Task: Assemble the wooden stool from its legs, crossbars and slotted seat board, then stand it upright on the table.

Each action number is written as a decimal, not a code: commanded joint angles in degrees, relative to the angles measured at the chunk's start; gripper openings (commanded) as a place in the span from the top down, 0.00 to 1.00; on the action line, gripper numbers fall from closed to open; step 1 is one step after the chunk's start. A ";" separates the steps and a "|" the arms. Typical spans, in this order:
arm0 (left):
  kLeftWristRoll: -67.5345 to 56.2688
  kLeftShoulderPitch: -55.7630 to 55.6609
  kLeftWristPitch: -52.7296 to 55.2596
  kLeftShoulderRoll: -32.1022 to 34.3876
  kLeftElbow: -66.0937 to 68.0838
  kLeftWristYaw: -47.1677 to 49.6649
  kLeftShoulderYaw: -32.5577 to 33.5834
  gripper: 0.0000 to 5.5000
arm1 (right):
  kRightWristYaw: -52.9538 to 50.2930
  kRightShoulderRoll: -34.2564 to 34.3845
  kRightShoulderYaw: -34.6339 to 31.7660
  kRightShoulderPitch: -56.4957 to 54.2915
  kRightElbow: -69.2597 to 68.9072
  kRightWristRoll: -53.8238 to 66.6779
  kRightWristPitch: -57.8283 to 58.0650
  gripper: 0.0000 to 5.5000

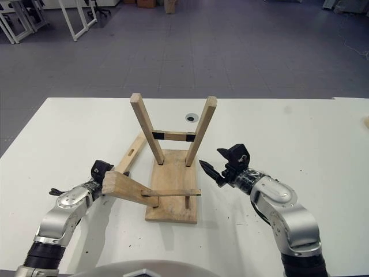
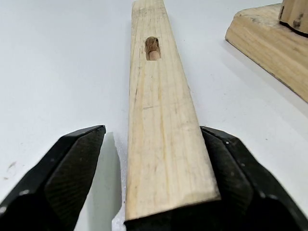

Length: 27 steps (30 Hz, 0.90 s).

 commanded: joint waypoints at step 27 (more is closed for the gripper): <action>-79.47 -15.74 23.94 9.04 -16.21 -17.74 18.86 0.63 | -23.69 6.02 -5.65 -36.44 19.92 84.82 20.12 0.17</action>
